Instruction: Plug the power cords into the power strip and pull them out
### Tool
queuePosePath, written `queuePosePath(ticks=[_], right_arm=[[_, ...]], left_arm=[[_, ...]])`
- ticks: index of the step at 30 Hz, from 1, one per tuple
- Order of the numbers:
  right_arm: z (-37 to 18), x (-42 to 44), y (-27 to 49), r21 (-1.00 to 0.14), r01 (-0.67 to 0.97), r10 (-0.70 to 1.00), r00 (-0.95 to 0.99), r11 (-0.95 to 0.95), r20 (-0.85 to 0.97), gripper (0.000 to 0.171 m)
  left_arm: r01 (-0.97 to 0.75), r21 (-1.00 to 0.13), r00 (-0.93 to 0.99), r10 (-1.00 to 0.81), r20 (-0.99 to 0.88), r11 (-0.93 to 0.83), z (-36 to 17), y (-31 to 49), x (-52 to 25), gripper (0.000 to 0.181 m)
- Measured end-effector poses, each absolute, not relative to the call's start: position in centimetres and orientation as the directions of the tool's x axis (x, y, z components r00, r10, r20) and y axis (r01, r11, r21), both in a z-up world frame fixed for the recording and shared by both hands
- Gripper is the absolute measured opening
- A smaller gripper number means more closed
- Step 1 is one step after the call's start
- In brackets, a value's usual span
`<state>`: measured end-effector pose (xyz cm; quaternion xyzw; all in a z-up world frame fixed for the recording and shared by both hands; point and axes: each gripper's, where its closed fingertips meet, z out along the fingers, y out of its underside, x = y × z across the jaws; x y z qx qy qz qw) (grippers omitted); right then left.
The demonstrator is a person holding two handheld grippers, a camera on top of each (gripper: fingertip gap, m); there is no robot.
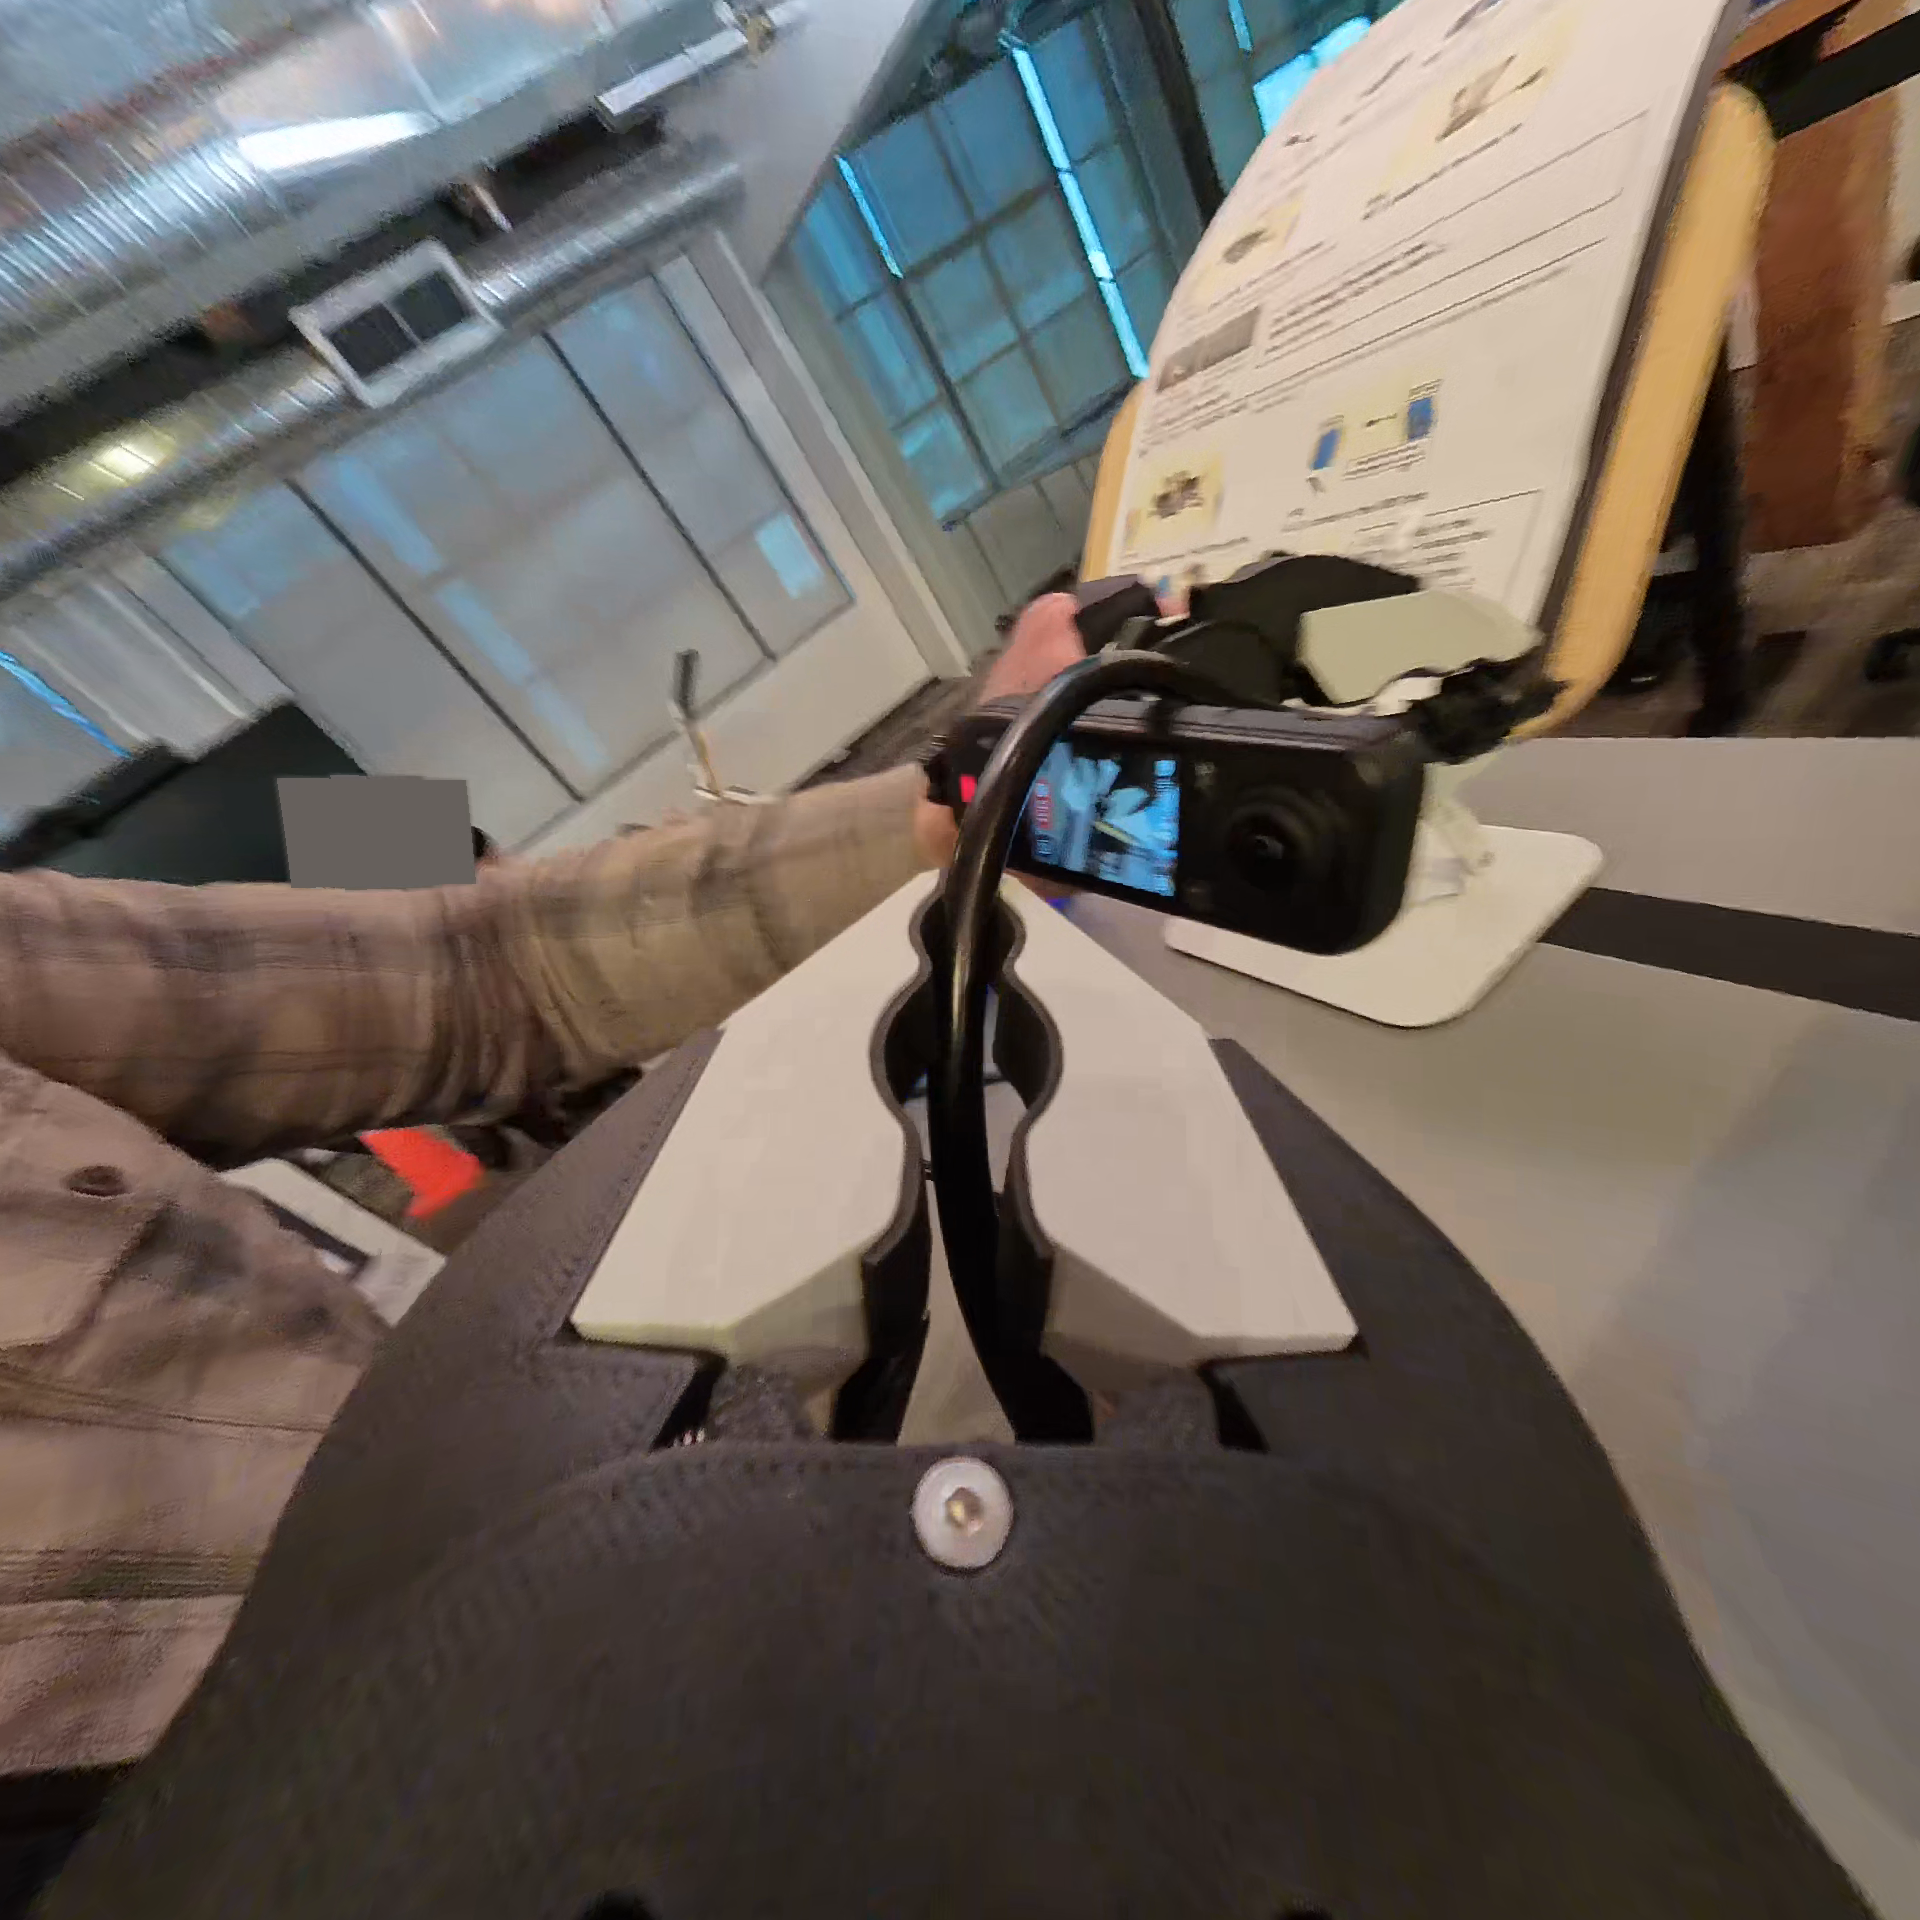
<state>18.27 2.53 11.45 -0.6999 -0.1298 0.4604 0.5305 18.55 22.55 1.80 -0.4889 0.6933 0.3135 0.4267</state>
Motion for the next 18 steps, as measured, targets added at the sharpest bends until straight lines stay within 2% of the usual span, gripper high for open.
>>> queuePosePath(ticks=[5,7,9,11,14,18], right_arm=[[10.7,23.1,4.5,-0.936,-0.118,0.576,0.760,-0.332,-0.301,0.000],[10.3,26.1,5.7,-0.948,0.005,0.489,0.858,-0.318,-0.160,0.000],[10.5,27.4,6.4,-0.946,0.043,0.465,0.877,-0.322,-0.118,0.000],[9.6,30.0,7.4,-0.905,0.246,0.371,0.922,-0.348,0.108,0.000],[8.4,33.2,8.4,-0.806,0.433,0.276,0.897,-0.404,0.344,0.000],[7.5,33.2,8.9,-0.728,0.547,0.296,0.837,-0.413,0.461,0.000]], left_arm=[[-0.949,-0.024,-0.136,-0.475,-0.870,0.315,1.3,22.0,18.2,0.025],[-0.934,-0.026,-0.167,-0.499,-0.850,0.357,1.0,21.3,18.5,0.025],[-0.924,-0.036,-0.182,-0.521,-0.834,0.381,0.9,20.5,18.7,0.025],[-0.912,-0.032,-0.217,-0.547,-0.808,0.409,0.5,19.6,18.8,0.025],[-0.900,-0.080,-0.233,-0.629,-0.742,0.428,0.2,17.8,18.9,0.025],[-0.902,-0.127,-0.255,-0.747,-0.614,0.413,-0.7,15.7,18.7,0.025]])
